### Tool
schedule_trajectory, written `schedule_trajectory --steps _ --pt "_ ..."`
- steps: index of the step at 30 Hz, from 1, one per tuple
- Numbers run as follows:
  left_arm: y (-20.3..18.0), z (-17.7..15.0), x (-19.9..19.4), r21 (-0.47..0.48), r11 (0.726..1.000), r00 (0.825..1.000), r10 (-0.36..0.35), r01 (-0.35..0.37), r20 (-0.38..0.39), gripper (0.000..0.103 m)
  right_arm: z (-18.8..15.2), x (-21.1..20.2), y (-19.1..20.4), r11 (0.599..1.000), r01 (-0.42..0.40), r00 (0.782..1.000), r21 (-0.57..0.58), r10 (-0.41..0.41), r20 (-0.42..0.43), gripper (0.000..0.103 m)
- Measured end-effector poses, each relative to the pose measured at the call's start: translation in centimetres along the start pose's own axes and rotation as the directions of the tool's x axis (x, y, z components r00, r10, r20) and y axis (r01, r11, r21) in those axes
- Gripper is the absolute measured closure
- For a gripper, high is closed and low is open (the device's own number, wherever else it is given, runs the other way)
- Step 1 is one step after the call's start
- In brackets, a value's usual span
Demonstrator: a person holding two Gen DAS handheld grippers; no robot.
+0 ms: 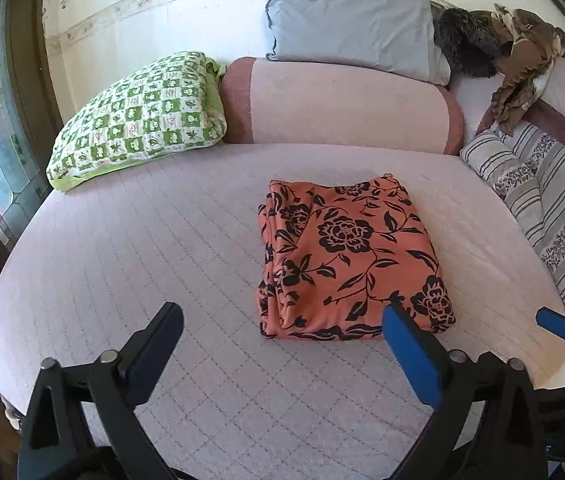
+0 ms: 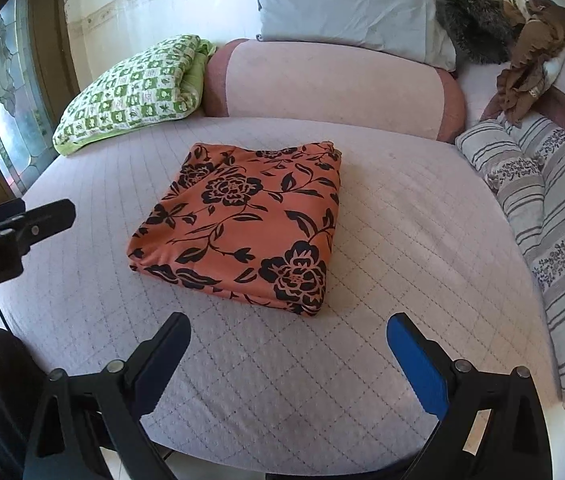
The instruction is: Fold small clothes
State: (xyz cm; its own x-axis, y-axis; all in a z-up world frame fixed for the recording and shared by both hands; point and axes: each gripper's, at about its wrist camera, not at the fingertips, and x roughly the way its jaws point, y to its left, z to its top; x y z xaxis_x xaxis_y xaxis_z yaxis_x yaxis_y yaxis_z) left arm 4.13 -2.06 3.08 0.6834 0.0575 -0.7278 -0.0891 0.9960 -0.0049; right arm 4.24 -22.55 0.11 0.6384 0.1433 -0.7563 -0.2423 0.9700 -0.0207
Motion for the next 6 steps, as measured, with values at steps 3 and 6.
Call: schedule_trajectory --steps 3,6 --pt "0.18 0.38 0.36 -0.019 0.999 1.0 -0.027 0.027 -0.006 0.001 0.45 0.05 0.19 1.0 0.001 1.0 -0.003 -0.001 0.006 0.003" --pt "0.17 0.92 0.81 -0.026 0.999 0.999 -0.031 0.031 -0.009 0.001 0.91 0.1 0.18 1.0 0.002 1.0 0.001 -0.002 0.008 0.003"
